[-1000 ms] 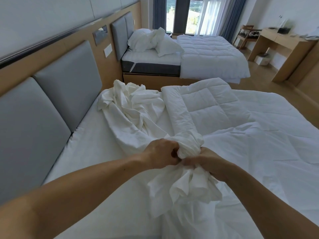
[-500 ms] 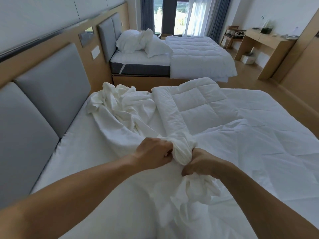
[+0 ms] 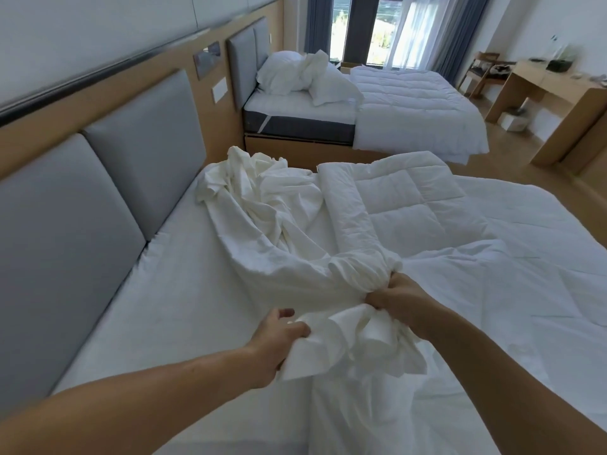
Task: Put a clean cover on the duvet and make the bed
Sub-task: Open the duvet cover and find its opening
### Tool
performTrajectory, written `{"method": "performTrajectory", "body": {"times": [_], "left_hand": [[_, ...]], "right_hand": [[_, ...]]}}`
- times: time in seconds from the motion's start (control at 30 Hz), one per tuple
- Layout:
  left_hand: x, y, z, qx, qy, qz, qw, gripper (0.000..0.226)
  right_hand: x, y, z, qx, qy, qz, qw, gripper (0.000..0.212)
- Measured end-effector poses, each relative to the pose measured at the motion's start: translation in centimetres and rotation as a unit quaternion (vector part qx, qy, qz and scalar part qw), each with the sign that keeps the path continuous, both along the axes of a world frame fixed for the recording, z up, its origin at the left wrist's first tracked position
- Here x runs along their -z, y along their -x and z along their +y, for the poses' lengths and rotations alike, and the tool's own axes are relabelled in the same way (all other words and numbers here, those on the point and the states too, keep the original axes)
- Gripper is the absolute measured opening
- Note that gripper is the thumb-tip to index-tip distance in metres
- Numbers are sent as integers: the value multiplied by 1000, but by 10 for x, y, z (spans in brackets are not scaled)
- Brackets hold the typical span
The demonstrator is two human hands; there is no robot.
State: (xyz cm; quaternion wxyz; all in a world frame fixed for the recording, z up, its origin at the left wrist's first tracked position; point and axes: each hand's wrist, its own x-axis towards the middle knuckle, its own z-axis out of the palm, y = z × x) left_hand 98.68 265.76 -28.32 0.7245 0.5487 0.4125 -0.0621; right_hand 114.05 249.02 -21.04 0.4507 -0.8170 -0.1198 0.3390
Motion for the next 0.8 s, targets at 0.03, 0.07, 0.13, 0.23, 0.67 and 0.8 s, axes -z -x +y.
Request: {"method": "performTrajectory", "body": {"times": [0.03, 0.07, 0.13, 0.23, 0.67, 0.8], "left_hand": [[-6, 1, 2, -1, -8, -13, 1000, 50], [-12, 2, 4, -2, -21, -25, 999, 42], [-21, 1, 11, 13, -76, -39, 996, 24], [-33, -8, 28, 250, -333, 2, 909, 18], [-57, -73, 13, 435, -554, -229, 672, 25], [-92, -92, 22, 541, -514, -218, 629, 23]], "right_hand": [[0, 0, 0, -4, -8, 6, 1000, 25], [-1, 2, 0, -9, -18, 15, 1000, 31], [-2, 5, 1, -19, -36, 31, 999, 43], [0, 5, 1, -31, -52, 41, 997, 48], [-1, 7, -6, -68, -21, 40, 997, 30], [1, 5, -10, -35, -8, 74, 997, 57]]}}
